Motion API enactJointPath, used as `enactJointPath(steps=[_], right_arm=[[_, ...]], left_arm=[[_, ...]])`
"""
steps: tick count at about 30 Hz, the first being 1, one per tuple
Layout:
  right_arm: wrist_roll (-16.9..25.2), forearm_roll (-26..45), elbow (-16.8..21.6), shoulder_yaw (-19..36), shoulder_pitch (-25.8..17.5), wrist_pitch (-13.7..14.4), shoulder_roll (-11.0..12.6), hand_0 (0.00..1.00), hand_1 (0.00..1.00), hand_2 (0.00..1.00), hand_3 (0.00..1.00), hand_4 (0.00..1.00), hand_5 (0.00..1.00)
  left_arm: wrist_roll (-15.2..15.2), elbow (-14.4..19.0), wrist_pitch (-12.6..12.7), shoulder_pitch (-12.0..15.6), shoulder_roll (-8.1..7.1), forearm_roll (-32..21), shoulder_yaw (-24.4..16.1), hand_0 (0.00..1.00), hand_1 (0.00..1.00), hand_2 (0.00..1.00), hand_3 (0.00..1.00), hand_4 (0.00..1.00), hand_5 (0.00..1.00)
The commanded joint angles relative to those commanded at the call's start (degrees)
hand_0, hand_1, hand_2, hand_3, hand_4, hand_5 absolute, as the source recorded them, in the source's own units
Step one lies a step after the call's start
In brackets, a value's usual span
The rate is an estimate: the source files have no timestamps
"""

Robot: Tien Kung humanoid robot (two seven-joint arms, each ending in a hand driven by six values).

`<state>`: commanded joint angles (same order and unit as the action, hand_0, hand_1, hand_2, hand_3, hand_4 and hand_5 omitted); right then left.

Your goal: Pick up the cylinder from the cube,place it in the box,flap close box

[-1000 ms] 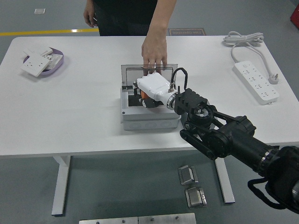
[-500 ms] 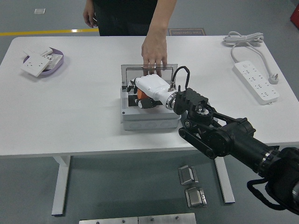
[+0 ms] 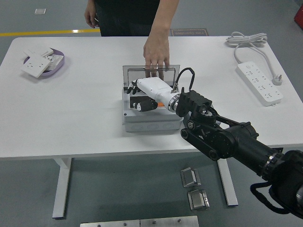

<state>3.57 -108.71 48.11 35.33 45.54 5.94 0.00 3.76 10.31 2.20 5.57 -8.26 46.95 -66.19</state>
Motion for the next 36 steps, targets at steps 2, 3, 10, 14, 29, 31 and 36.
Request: enactJointPath(steps=[2,3,10,14,29,31,36], right_arm=[[-0.3,2.3,2.0,-0.4,-0.3,-0.8,0.0,0.754,0.649,0.643,0.686,0.773,0.455],[-0.4,3.8,3.3,-0.5,-0.4,-1.4,0.2,0.754,0.649,0.643,0.686,0.773,0.455],[-2.4,14.4,12.4,2.3,1.8,-6.1,5.8,0.749,0.647,0.643,0.691,0.799,0.469],[-2.5,19.4,13.0,4.6,5.8,-7.2,8.8,0.746,0.644,0.645,0.69,0.791,0.463],[0.1,25.2,-5.3,5.0,10.5,-7.7,10.2,0.714,0.635,0.638,0.689,0.784,0.464],[0.2,25.3,-6.6,4.9,10.0,-7.6,10.3,0.716,0.632,0.639,0.69,0.784,0.469],[0.2,24.9,-6.3,4.1,8.6,-7.2,10.7,0.716,0.632,0.639,0.69,0.784,0.469]], left_arm=[[0.0,0.0,0.0,0.1,0.08,0.0,-0.1,0.59,0.631,0.61,0.61,0.662,0.181],[0.0,0.0,0.0,0.1,0.14,-0.1,-0.1,0.59,0.631,0.61,0.61,0.662,0.181],[-0.1,0.0,0.0,0.2,0.31,-0.3,-0.1,0.591,0.63,0.61,0.611,0.661,0.181],[-0.3,0.0,0.0,0.0,0.14,0.0,-0.3,0.591,0.631,0.61,0.61,0.661,0.181],[-0.2,0.0,0.0,-0.5,-0.04,-0.4,0.1,0.589,0.631,0.608,0.612,0.639,0.179],[-0.3,0.0,-0.1,-0.5,0.02,-0.4,0.2,0.588,0.631,0.608,0.611,0.639,0.179],[-0.4,0.0,-0.1,-0.4,0.13,-0.3,0.1,0.588,0.631,0.608,0.611,0.639,0.179]])
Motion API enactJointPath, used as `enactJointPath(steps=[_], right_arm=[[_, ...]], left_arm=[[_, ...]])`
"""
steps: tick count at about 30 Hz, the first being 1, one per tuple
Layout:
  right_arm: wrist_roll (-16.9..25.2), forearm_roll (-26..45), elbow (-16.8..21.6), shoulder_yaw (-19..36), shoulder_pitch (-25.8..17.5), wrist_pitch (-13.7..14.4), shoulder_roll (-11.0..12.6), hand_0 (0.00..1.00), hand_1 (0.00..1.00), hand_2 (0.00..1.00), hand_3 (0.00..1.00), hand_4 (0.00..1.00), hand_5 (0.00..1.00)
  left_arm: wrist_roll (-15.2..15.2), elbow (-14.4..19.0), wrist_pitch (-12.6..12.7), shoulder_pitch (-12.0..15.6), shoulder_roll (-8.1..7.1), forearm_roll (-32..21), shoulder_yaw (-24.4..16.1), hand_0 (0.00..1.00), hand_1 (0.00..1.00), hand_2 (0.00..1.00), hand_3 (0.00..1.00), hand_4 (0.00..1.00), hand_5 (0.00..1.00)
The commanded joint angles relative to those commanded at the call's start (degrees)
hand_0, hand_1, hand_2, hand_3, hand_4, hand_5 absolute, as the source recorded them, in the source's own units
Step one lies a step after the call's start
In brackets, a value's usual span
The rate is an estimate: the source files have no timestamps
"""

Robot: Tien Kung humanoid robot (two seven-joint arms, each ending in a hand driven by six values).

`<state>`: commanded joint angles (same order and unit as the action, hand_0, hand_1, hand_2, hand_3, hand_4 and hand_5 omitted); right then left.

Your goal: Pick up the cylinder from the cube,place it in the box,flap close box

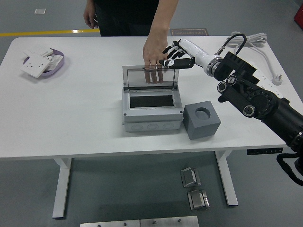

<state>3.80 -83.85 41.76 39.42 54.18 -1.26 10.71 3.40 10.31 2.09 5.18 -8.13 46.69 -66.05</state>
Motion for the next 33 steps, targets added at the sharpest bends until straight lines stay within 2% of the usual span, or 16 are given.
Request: enactJointPath(steps=[6,23,33], right_arm=[[-0.3,-0.7,2.7,-1.3,-1.4,0.5,0.3,0.709,0.63,0.637,0.689,0.784,0.473],[-2.3,-5.9,18.6,-5.0,-5.9,1.5,3.0,0.694,0.624,0.633,0.691,0.784,0.479],[-3.3,-8.2,24.7,-5.7,-9.4,1.7,4.3,0.642,0.622,0.635,0.688,0.777,0.478]], left_arm=[[-0.3,0.0,-0.1,0.0,0.09,0.3,-0.2,0.588,0.63,0.608,0.611,0.639,0.178],[-0.7,0.0,-0.3,0.2,0.41,0.4,-0.3,0.587,0.63,0.608,0.611,0.642,0.179],[-0.9,0.0,-0.3,0.4,0.56,0.4,-0.4,0.587,0.63,0.608,0.611,0.644,0.179]])
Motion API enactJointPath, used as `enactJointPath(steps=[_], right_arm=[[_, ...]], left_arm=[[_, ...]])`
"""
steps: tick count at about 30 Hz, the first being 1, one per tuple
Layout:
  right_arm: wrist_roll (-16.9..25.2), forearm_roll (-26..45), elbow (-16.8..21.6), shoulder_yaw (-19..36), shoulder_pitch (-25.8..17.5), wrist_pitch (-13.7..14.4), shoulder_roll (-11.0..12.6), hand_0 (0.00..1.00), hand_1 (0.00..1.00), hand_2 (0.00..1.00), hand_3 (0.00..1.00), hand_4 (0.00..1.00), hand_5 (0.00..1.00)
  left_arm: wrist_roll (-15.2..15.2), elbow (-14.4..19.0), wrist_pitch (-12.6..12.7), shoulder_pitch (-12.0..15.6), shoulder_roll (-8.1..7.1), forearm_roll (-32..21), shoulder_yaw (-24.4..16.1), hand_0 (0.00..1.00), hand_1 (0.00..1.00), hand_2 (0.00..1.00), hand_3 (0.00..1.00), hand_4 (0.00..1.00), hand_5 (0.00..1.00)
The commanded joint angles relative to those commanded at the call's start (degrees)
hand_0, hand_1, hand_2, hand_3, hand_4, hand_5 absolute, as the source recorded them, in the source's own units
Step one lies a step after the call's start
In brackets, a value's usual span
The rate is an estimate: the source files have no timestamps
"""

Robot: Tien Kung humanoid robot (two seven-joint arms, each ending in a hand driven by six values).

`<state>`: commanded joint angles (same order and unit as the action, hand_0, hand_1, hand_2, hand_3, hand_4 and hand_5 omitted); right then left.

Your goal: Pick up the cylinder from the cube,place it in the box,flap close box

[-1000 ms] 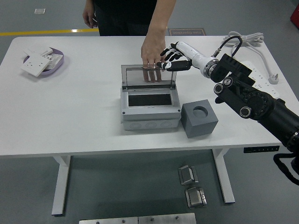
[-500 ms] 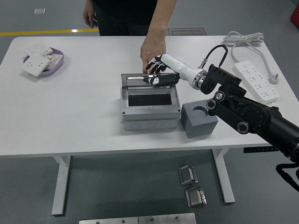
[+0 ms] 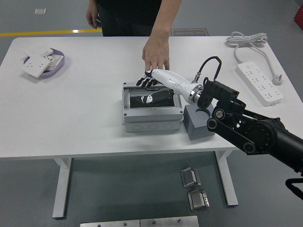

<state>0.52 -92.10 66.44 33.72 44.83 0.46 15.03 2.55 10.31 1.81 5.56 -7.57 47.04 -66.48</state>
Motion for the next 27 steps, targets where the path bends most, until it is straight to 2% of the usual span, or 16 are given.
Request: enactJointPath(steps=[9,13,17,21,27], right_arm=[[-0.1,-0.8,1.1,0.4,-2.0,0.2,0.3,0.624,0.62,0.634,0.688,0.776,0.478],[0.0,-1.4,1.4,3.0,-3.0,0.3,0.7,0.609,0.618,0.634,0.688,0.774,0.48],[-0.4,-3.1,3.3,8.2,-5.7,0.2,2.2,0.609,0.618,0.632,0.689,0.766,0.467],[-0.3,-4.2,6.8,14.5,-9.9,0.3,4.3,0.609,0.618,0.632,0.689,0.766,0.467],[1.6,-3.1,11.3,24.9,-16.6,1.6,6.4,0.612,0.615,0.631,0.689,0.761,0.458]], left_arm=[[0.0,0.0,0.0,0.1,0.04,0.3,-0.3,0.587,0.63,0.608,0.612,0.645,0.18],[0.0,0.0,0.0,0.1,0.04,0.4,-0.3,0.587,0.63,0.608,0.611,0.645,0.18],[0.1,0.0,0.1,0.3,0.03,0.0,0.0,0.587,0.63,0.609,0.611,0.645,0.179],[0.3,0.0,0.2,0.8,0.13,-1.2,1.0,0.587,0.63,0.609,0.611,0.645,0.179],[0.5,0.0,0.3,1.5,0.38,-2.9,2.6,0.586,0.63,0.608,0.61,0.644,0.18]])
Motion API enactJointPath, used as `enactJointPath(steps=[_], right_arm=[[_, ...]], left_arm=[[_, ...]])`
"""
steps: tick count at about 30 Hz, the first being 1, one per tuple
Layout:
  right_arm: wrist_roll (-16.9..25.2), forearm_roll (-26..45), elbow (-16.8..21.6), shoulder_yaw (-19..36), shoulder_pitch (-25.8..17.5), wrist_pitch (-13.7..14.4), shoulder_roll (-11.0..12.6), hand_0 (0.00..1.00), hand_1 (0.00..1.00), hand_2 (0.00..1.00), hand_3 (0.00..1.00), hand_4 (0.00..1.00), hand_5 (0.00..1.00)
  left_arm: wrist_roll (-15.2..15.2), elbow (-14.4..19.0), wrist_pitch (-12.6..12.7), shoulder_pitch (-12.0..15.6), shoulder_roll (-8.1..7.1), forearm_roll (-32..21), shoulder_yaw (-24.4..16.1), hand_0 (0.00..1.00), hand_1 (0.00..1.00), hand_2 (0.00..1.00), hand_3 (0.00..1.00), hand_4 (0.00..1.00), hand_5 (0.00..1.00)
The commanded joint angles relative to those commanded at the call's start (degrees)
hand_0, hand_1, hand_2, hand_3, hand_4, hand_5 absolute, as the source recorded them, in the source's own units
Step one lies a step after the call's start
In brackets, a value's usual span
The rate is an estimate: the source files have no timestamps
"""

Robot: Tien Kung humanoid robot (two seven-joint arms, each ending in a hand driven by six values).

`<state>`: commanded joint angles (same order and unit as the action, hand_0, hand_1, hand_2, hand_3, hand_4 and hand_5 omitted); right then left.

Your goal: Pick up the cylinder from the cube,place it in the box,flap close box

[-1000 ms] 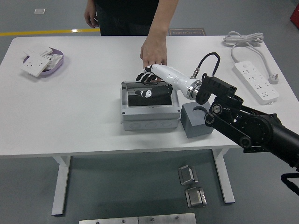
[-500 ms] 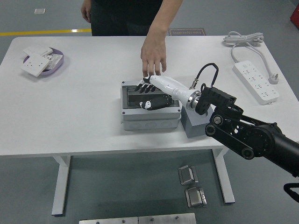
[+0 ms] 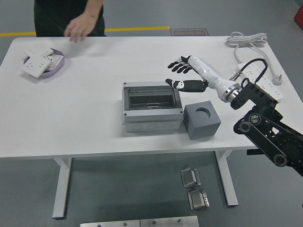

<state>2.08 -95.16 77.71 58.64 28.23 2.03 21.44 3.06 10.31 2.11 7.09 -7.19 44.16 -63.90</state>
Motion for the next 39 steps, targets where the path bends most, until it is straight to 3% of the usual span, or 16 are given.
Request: enactJointPath(steps=[8,18,30,31,36,37,39], right_arm=[[2.9,5.5,0.4,13.5,-7.8,0.2,0.7,0.606,0.612,0.625,0.681,0.759,0.456],[4.9,9.4,0.3,26.0,-12.5,0.6,0.1,0.604,0.612,0.626,0.678,0.759,0.454],[10.5,17.6,-0.6,28.5,-14.6,0.2,-1.7,0.611,0.623,0.632,0.676,0.754,0.438],[10.7,18.0,-0.7,28.5,-14.7,0.1,-1.8,0.714,0.672,0.686,0.705,0.776,0.379],[11.4,19.5,-1.1,28.2,-15.2,-0.3,-2.3,0.714,0.672,0.686,0.705,0.776,0.379],[11.5,19.6,-1.2,28.2,-15.3,-0.4,-2.4,0.722,0.682,0.694,0.703,0.792,0.321],[11.6,19.8,-1.3,28.0,-15.5,-0.5,-2.6,0.722,0.682,0.694,0.703,0.792,0.321]], left_arm=[[0.1,0.0,0.0,0.5,0.53,-1.3,1.4,0.586,0.63,0.609,0.611,0.645,0.18],[0.1,0.0,0.0,0.6,0.74,-2.4,2.4,0.586,0.63,0.609,0.611,0.645,0.18],[0.3,0.0,0.0,0.1,0.11,-1.8,1.6,0.586,0.63,0.609,0.611,0.647,0.181],[0.4,0.0,0.0,0.1,0.02,-1.8,1.6,0.586,0.63,0.609,0.611,0.648,0.181],[0.6,0.0,0.1,0.0,-0.51,-1.7,1.5,0.586,0.63,0.609,0.611,0.648,0.181],[0.7,0.0,0.1,0.0,-0.58,-1.6,1.4,0.586,0.63,0.61,0.611,0.649,0.182],[0.7,0.0,0.1,0.0,-0.69,-1.6,1.5,0.586,0.63,0.61,0.611,0.649,0.182]])
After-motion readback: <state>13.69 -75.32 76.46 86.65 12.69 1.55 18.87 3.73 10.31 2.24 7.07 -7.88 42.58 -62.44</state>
